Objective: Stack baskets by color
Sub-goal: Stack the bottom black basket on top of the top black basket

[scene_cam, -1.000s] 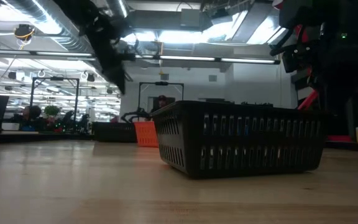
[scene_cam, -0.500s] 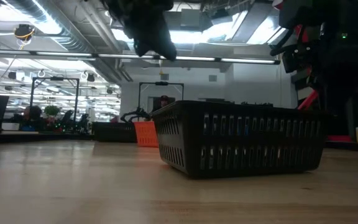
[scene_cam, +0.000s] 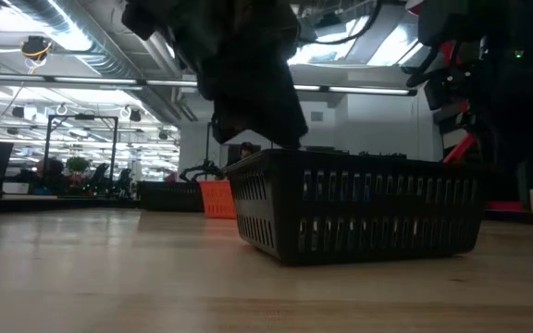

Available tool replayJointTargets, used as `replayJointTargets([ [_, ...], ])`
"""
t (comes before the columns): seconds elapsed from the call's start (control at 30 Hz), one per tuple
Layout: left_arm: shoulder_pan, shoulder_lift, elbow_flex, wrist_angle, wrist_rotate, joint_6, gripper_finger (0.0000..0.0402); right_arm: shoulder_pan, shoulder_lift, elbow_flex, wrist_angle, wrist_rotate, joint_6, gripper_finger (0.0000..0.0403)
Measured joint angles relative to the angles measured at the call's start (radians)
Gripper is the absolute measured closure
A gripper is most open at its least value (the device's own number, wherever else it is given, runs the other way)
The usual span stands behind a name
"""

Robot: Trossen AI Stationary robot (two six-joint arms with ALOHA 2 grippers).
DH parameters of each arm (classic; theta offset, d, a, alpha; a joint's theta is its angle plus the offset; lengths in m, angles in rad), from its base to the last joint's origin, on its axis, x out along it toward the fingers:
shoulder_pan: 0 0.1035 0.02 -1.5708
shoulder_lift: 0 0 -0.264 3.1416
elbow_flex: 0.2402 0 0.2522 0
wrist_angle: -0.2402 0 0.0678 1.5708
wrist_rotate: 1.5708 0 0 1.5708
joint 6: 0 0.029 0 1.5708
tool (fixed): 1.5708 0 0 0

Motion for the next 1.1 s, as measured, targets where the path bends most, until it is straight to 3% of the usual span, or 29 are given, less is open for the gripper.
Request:
replayJointTargets([
  [0.27, -0.004, 0.005, 0.006, -0.097, -0.147, -0.022, 0.0298, 0.000, 0.000, 0.000, -0.019, 0.000, -0.003, 0.0248],
  [0.73, -0.022, 0.047, 0.004, -0.083, -0.118, -0.057, 0.0298, 0.000, 0.000, 0.000, -0.020, 0.001, -0.026, 0.0248],
  [0.93, -0.019, 0.037, 0.006, -0.010, -0.122, -0.083, 0.0298, 0.000, 0.000, 0.000, -0.019, 0.001, -0.024, 0.0248],
  [1.1, -0.029, 0.033, 0.006, 0.114, -0.054, -0.152, 0.0298, 0.000, 0.000, 0.000, -0.018, 0.002, -0.024, 0.0248],
])
